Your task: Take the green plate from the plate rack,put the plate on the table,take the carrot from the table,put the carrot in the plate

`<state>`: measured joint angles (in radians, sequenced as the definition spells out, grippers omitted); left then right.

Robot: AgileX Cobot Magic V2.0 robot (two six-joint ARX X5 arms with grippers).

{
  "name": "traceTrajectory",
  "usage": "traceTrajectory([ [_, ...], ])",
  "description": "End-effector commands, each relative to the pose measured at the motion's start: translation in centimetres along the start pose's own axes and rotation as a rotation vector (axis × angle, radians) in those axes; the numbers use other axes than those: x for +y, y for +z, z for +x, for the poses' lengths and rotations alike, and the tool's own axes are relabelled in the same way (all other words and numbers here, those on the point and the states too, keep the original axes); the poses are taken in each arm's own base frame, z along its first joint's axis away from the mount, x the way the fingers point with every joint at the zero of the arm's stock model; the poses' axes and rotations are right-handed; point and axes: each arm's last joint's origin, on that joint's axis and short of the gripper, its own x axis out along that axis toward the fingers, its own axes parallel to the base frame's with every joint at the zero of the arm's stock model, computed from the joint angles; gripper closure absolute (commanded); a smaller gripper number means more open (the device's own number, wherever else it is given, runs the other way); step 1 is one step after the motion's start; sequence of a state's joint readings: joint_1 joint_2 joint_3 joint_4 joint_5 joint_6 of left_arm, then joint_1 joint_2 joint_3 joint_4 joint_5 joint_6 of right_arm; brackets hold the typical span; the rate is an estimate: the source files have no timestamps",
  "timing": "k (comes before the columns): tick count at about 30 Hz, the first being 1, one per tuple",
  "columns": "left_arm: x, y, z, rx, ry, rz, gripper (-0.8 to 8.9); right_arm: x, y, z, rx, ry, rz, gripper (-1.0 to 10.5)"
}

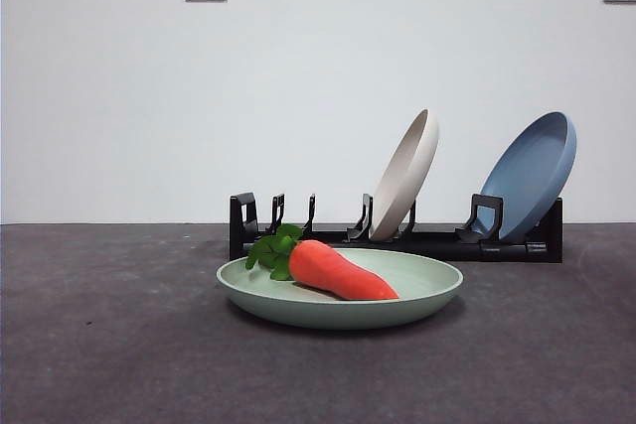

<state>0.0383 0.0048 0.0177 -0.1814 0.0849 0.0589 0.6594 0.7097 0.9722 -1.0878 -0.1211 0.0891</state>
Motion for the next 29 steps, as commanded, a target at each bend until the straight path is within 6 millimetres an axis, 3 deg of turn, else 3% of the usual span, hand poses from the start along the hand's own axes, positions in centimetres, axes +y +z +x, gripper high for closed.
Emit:
traceTrajectory([
  [1,0.0,-0.4,0.1,0.01,0.006,-0.007,8.17,-0.4,0.0,-0.8,-0.082,-0.048,0.002,9.5],
  [6,0.0,-0.4,0.1,0.01,0.006,-0.007,8.17,-1.8,-0.1,-2.6,-0.358,-0.134,0.08,9.5],
  [10,0.0,-0.4,0.1,0.01,0.006,-0.007,8.17,-3.1,-2.0,-2.4,-0.517,-0.226,0.111,9.5],
  [14,0.0,-0.4,0.1,0.011,0.006,-0.007,8.17,-4.4,-4.5,-0.2,-0.635,-0.338,0.116,9.5],
  [19,0.0,-0.4,0.1,0.01,0.006,-0.007,8.17,-5.8,-7.7,3.9,-0.759,-0.381,0.103,9.5],
  [29,0.0,-0.4,0.1,0.011,0.006,-0.007,8.17,-7.2,-11.4,8.8,-0.763,-0.405,0.118,9.5],
])
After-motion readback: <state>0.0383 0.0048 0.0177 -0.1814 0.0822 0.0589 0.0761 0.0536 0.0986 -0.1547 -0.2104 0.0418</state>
